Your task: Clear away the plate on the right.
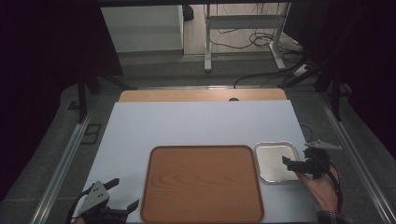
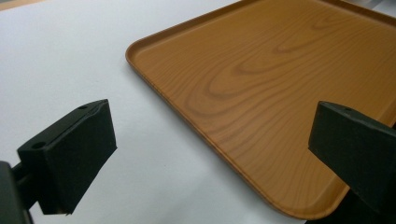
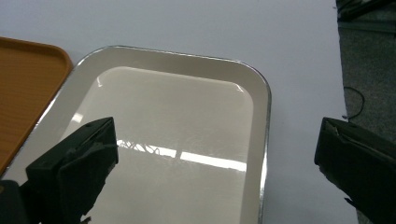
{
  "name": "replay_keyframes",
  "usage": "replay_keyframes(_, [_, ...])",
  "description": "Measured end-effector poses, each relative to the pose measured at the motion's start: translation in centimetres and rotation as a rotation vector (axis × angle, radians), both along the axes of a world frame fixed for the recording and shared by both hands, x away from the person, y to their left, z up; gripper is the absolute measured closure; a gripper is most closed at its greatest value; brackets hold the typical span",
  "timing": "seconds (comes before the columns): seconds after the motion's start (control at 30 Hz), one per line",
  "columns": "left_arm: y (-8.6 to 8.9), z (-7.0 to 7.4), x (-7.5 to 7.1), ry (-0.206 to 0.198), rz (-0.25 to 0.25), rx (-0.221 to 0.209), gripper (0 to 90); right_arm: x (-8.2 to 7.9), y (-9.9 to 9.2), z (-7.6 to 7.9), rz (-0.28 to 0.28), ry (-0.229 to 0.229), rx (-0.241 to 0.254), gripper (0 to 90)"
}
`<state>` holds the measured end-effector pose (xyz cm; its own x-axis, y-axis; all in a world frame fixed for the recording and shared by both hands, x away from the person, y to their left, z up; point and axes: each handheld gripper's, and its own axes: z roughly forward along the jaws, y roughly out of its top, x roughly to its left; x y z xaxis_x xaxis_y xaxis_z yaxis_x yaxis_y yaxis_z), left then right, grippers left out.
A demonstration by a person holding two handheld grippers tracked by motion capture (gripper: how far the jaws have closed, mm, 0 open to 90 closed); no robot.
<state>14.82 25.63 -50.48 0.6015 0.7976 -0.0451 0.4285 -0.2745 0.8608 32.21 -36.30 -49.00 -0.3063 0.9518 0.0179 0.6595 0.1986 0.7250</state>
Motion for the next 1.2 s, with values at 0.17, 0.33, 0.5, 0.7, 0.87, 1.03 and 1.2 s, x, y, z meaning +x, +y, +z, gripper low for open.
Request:
replay_keyframes(0.17, [0.0, 0.0, 0.0, 0.000, 0.000, 0.002, 0.4, 0.5, -1.0, 0.0, -0.050, 0.020, 0.008, 14.9])
replay_keyframes(0.33, [0.0, 0.0, 0.0, 0.001, 0.000, 0.002, 0.5, 0.8, -2.0, 0.1, -0.073, 0.039, 0.018, 28.7])
replay_keyframes(0.5, [0.0, 0.0, 0.1, 0.003, 0.002, -0.001, 0.5, 1.2, -3.1, 0.0, -0.089, 0.086, 0.074, 46.0])
replay_keyframes(0.7, [-0.1, 0.0, 0.1, 0.004, 0.001, 0.003, 0.5, 2.1, -3.1, -0.5, -0.087, 0.146, 0.124, 62.0])
replay_keyframes(0.87, [-0.1, 0.0, 0.1, 0.004, 0.001, 0.003, 0.6, 2.5, -2.9, -0.8, -0.092, 0.171, 0.110, 71.4])
replay_keyframes(1.03, [-0.1, 0.0, 0.1, 0.004, 0.002, 0.002, 0.6, 2.9, -3.2, -1.1, -0.100, 0.208, 0.133, 82.4])
replay_keyframes(1.2, [0.0, 0.0, 0.1, 0.006, -0.001, 0.006, 0.7, 3.2, -3.6, -1.3, -0.131, 0.250, 0.211, 86.6])
